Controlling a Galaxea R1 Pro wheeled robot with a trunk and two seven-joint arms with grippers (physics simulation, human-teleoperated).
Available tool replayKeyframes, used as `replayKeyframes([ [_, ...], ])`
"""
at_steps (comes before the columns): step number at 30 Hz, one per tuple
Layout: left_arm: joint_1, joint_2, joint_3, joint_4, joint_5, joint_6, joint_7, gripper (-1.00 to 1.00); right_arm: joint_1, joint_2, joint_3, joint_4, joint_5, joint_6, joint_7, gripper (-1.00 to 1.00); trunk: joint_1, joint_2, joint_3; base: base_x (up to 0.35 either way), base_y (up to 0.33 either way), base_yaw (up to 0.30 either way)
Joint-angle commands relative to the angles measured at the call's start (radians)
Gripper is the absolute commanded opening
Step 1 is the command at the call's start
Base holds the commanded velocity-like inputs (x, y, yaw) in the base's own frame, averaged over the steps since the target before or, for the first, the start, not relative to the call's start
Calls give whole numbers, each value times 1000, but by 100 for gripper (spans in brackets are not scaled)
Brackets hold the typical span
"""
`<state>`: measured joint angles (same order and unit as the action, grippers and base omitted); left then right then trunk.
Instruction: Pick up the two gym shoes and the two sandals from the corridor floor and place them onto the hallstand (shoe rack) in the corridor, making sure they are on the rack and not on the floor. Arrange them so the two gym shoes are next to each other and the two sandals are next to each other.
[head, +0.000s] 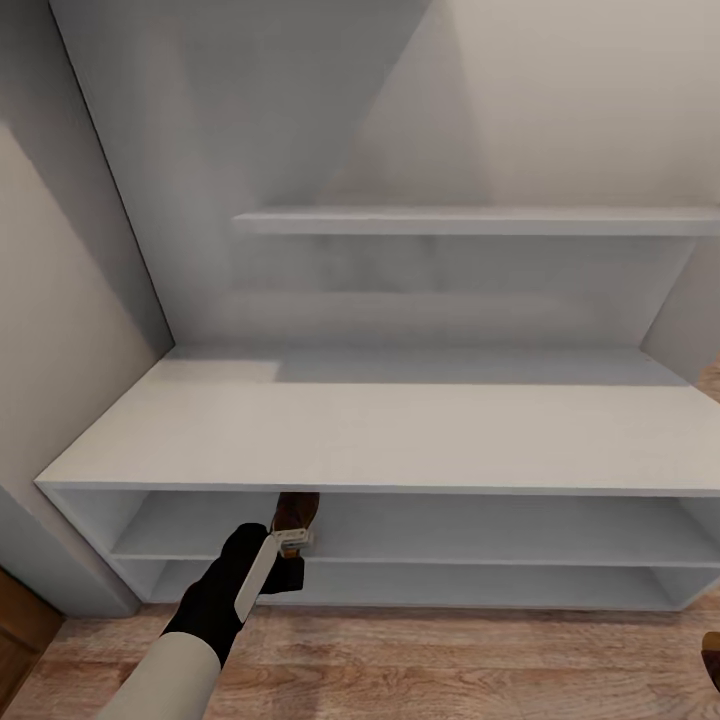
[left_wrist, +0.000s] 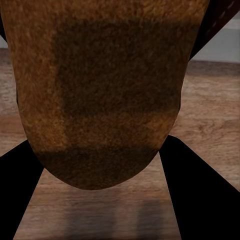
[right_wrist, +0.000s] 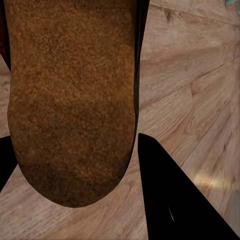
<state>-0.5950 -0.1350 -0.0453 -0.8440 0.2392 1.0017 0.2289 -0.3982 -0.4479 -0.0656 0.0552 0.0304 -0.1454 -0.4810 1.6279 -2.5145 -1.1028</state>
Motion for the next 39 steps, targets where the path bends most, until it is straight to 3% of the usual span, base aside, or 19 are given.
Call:
replayKeyframes([
  [1,0,0,0,0,0,0,0,-100,0,0,0,0,-3,-2,-1,-100,0,0,0,0,0,0],
  [39,0,-1,-1,1,0,0,0,-100,0,0,0,0,-3,-2,-1,-100,0,0,0,55,8,0],
])
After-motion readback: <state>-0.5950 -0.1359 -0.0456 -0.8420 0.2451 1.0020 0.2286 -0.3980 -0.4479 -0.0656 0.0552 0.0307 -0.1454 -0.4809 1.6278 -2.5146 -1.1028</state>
